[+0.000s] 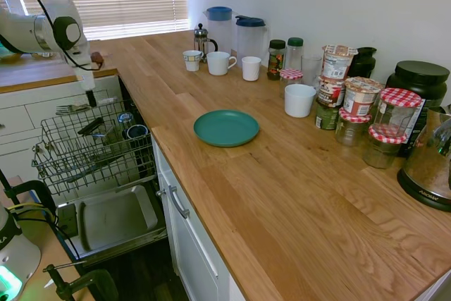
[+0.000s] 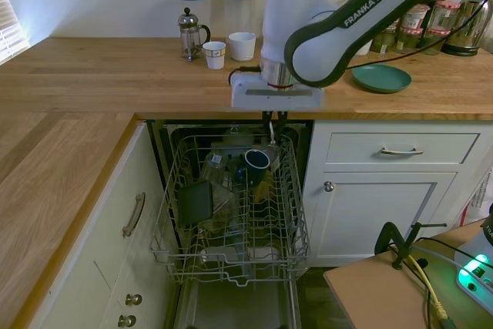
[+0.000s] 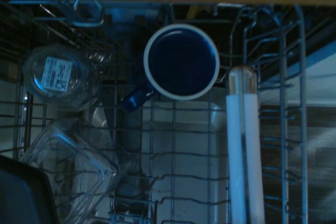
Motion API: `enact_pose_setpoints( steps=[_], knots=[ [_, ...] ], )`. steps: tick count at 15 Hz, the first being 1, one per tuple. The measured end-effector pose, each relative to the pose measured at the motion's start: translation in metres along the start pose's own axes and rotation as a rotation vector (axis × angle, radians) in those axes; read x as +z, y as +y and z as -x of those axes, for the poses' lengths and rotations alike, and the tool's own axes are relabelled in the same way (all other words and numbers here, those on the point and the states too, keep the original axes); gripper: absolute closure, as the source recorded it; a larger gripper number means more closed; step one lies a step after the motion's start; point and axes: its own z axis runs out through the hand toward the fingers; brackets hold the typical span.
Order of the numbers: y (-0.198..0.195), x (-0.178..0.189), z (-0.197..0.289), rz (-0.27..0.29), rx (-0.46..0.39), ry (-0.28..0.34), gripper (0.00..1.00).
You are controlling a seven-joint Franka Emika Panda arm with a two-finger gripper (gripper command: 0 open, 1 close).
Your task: Put the fork in the dishwasher
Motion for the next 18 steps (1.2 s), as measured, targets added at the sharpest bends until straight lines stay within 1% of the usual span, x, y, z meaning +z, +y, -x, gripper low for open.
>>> enact_pose_setpoints(
  steps=[5, 9, 14, 18],
  knots=[
    [0.021, 0.039, 0.032, 0.024, 0.028, -0.001, 1.00],
    [0.044, 0.082, 0.042, 0.054, 0.036, -0.009, 1.00],
    [0.048, 0.136, 0.033, 0.080, 0.048, -0.028, 1.00],
    [0.035, 0.168, 0.028, 0.086, 0.066, -0.027, 1.00]
  ],
)
